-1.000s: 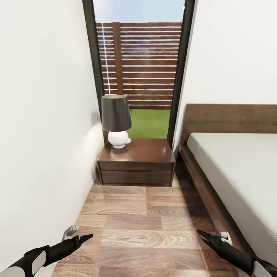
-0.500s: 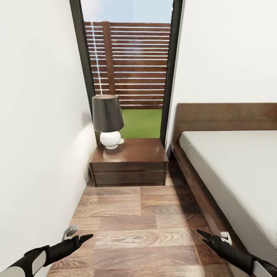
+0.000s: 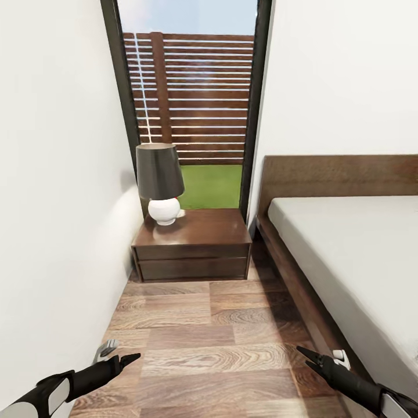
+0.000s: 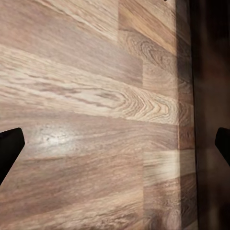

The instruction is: In the bedroom, move the book from the bed onto either nightstand, and place the two sandals side by side next to the bed.

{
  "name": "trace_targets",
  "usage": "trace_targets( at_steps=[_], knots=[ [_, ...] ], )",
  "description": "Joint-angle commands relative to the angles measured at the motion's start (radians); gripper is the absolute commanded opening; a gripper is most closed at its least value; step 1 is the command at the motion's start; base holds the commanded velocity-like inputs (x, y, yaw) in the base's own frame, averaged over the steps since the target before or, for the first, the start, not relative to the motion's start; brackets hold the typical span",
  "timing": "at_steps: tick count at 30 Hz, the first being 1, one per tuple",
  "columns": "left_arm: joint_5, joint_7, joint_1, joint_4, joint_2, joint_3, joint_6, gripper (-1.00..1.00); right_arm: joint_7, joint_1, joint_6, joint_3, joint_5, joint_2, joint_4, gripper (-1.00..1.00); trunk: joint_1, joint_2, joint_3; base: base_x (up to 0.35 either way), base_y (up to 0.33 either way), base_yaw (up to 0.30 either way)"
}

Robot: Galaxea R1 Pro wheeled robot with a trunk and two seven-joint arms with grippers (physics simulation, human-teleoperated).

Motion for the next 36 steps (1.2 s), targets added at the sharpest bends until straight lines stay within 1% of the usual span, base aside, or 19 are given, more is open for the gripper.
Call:
trace_targets(
  at_steps=[1,15,27,28,32,36],
  knots=[
    [0.01,-0.002,0.0,0.0,0.0,-0.003,0.011,1.0,0.001,-0.001,0.009,0.005,-0.01,-0.001,0.0,1.0,0.0,0.0,-0.001,0.0,0.0,-0.004],
    [0.01,-0.003,0.0,0.0,0.0,-0.003,0.011,1.0,0.003,-0.001,0.011,0.006,-0.011,-0.001,0.0,1.0,0.0,0.0,-0.001,0.0,0.0,-0.001],
    [0.01,-0.003,0.0,0.0,-0.001,-0.004,0.01,1.0,-0.005,0.0,0.018,0.023,-0.017,0.002,-0.013,1.0,0.0,0.0,-0.001,0.0,0.0,0.0],
    [0.01,-0.003,0.0,0.0,-0.001,-0.003,0.01,1.0,-0.007,-0.001,0.021,0.024,-0.016,0.003,-0.018,1.0,0.0,0.0,-0.001,0.0,0.0,0.0],
    [0.01,-0.004,0.0,0.0,-0.001,-0.003,0.011,1.0,-0.02,-0.001,0.045,0.025,-0.011,0.021,-0.057,1.0,0.0,0.0,-0.001,0.0,0.0,0.0],
    [0.01,-0.005,0.0,0.0,-0.001,-0.004,0.011,1.0,-0.046,-0.001,0.059,0.025,-0.009,0.032,-0.097,1.0,0.0,0.0,-0.001,0.0,0.0,0.0]
  ],
)
